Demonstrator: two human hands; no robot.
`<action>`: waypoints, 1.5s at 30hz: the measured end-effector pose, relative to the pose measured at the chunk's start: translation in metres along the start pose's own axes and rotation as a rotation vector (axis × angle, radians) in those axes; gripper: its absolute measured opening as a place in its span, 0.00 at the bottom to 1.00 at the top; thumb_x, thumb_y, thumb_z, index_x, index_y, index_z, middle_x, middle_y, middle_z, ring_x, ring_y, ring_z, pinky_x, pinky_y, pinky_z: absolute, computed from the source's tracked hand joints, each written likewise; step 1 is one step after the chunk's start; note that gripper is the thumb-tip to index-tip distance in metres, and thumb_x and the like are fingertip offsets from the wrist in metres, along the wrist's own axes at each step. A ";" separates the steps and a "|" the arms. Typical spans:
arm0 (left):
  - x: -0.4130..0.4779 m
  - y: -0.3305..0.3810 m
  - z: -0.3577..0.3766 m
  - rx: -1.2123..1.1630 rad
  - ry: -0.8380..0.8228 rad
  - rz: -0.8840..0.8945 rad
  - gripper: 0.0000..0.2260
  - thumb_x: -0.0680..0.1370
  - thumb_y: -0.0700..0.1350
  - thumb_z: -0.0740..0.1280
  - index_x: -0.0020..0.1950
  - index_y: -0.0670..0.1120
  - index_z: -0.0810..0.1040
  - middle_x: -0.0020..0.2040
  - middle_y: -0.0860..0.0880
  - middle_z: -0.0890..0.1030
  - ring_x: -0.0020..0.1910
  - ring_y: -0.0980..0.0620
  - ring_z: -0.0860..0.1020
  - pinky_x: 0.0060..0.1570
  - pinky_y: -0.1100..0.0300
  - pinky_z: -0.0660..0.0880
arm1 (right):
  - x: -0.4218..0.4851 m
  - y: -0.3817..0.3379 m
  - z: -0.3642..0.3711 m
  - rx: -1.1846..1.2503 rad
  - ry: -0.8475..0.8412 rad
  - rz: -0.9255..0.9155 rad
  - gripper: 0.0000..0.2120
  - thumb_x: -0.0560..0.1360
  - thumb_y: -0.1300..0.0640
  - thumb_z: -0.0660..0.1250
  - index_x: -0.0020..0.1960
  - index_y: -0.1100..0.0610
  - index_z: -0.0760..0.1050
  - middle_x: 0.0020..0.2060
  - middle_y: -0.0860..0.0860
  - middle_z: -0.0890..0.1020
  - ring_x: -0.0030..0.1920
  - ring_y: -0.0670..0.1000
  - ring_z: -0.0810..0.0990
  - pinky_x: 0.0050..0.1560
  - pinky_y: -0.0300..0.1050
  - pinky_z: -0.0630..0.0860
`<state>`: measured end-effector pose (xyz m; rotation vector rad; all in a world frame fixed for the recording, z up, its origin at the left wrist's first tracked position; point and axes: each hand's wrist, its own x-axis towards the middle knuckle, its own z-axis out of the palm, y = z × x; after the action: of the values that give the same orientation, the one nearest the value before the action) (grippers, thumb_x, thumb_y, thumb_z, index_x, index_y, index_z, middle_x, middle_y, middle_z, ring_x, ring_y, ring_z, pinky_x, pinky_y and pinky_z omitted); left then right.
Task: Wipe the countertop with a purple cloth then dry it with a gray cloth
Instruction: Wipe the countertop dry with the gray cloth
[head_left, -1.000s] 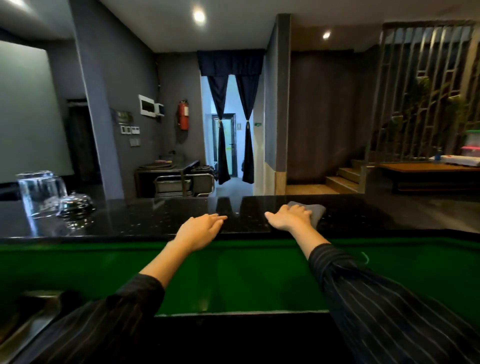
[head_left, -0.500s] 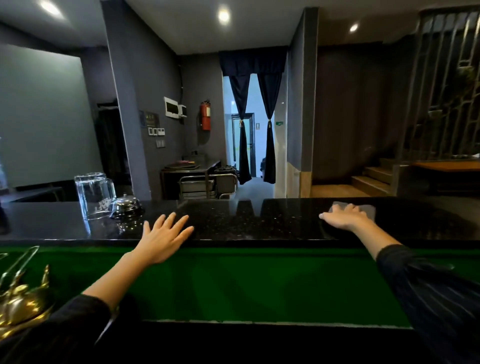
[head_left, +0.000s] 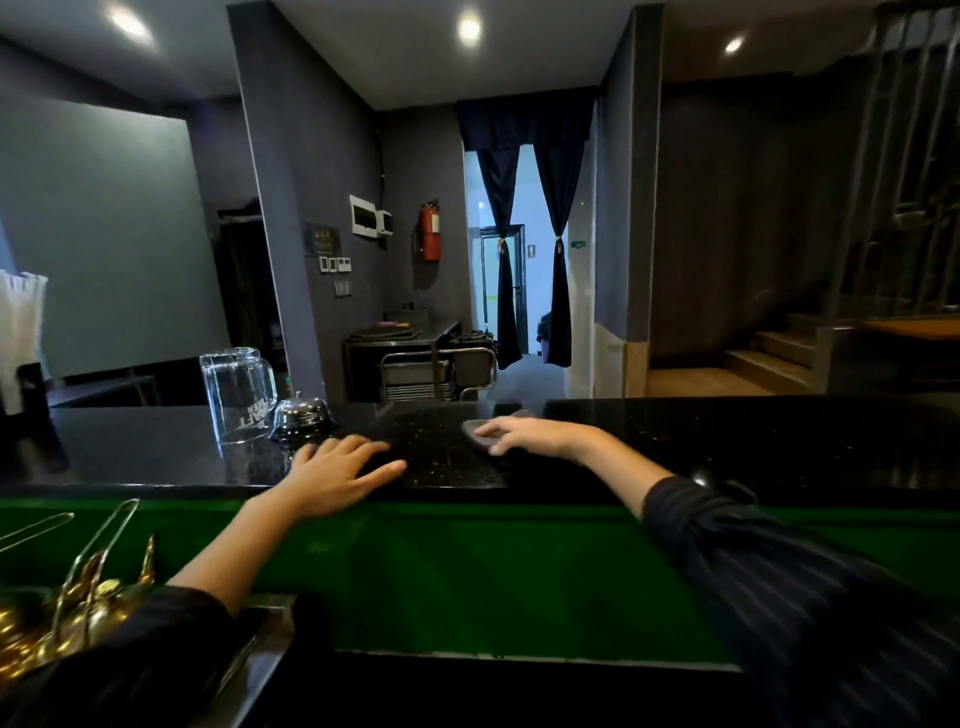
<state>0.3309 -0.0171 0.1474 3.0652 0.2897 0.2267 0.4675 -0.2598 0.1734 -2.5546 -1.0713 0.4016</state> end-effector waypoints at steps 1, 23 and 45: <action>-0.002 -0.012 0.003 0.020 -0.003 -0.010 0.30 0.73 0.71 0.46 0.74 0.63 0.58 0.75 0.55 0.62 0.75 0.48 0.59 0.72 0.39 0.54 | -0.001 0.018 -0.007 -0.003 0.044 0.063 0.24 0.80 0.53 0.58 0.76 0.54 0.61 0.76 0.54 0.61 0.76 0.55 0.59 0.72 0.48 0.56; -0.032 -0.012 0.025 -0.095 0.422 -0.175 0.57 0.58 0.80 0.32 0.70 0.42 0.64 0.66 0.43 0.72 0.66 0.43 0.72 0.66 0.51 0.67 | 0.051 -0.107 0.041 -0.081 -0.040 -0.146 0.25 0.80 0.56 0.58 0.77 0.53 0.60 0.77 0.54 0.61 0.77 0.54 0.57 0.75 0.48 0.52; -0.072 -0.084 0.023 -0.179 0.438 0.079 0.26 0.75 0.37 0.62 0.72 0.51 0.66 0.71 0.52 0.69 0.71 0.53 0.67 0.64 0.61 0.71 | 0.059 -0.165 0.096 -0.251 0.383 0.281 0.30 0.78 0.42 0.47 0.74 0.56 0.63 0.74 0.63 0.63 0.74 0.62 0.61 0.70 0.60 0.58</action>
<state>0.2496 0.0507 0.1086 2.8211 0.1532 0.8794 0.3661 -0.0892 0.1476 -2.8518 -0.6607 -0.1686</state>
